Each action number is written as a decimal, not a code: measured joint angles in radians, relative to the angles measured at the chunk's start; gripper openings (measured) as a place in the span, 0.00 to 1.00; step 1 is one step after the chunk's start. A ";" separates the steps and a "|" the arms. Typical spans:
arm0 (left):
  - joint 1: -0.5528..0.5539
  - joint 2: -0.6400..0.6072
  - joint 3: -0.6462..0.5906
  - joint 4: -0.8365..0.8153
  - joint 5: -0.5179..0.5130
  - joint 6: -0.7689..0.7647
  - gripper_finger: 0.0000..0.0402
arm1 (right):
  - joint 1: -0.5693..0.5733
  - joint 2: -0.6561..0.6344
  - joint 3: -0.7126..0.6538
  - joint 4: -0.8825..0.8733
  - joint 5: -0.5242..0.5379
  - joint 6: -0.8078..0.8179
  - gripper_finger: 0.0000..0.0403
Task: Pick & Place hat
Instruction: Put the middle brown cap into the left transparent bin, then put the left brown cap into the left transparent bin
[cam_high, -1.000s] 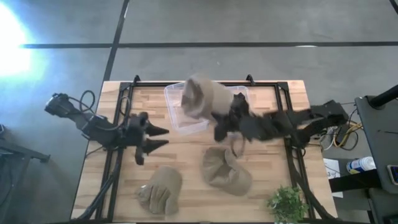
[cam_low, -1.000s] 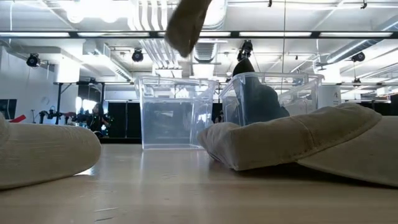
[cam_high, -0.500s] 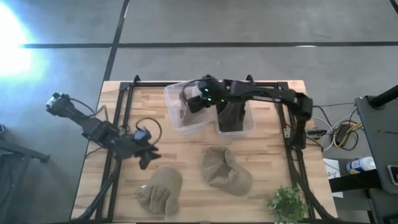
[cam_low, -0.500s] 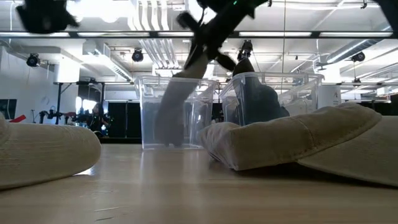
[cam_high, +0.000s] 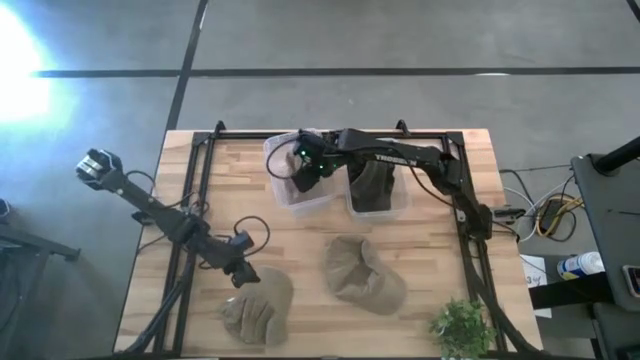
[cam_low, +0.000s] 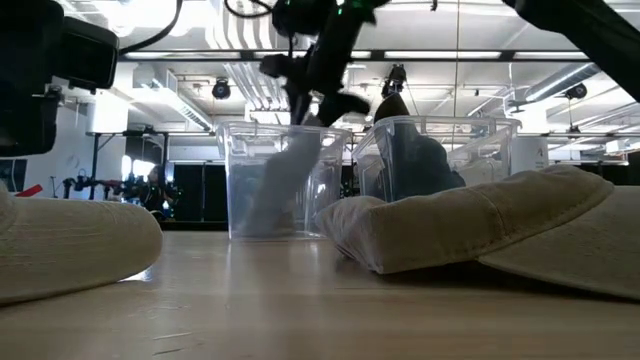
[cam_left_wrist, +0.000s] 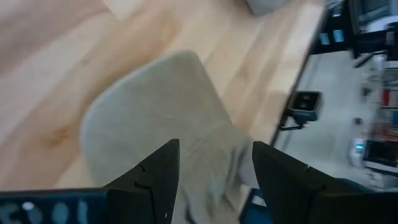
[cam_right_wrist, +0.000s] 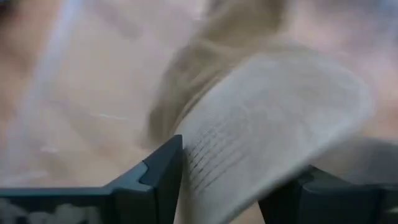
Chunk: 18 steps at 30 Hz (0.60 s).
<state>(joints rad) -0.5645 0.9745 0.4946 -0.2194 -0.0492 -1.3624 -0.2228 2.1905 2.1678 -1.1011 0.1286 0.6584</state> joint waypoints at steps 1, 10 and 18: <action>-0.002 -0.001 -0.009 0.022 0.000 -0.002 0.49 | 0.009 -0.003 0.021 -0.045 0.058 -0.014 0.42; -0.012 -0.001 -0.012 0.032 0.048 0.045 0.49 | 0.095 -0.084 0.153 -0.253 0.215 -0.041 0.40; -0.129 0.011 0.029 0.028 0.054 0.209 0.49 | 0.303 -0.193 0.094 -0.265 0.026 -0.083 0.40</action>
<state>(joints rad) -0.6936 0.9854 0.5239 -0.1914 0.0046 -1.1532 0.0799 1.9972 2.2621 -1.3663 0.1545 0.5754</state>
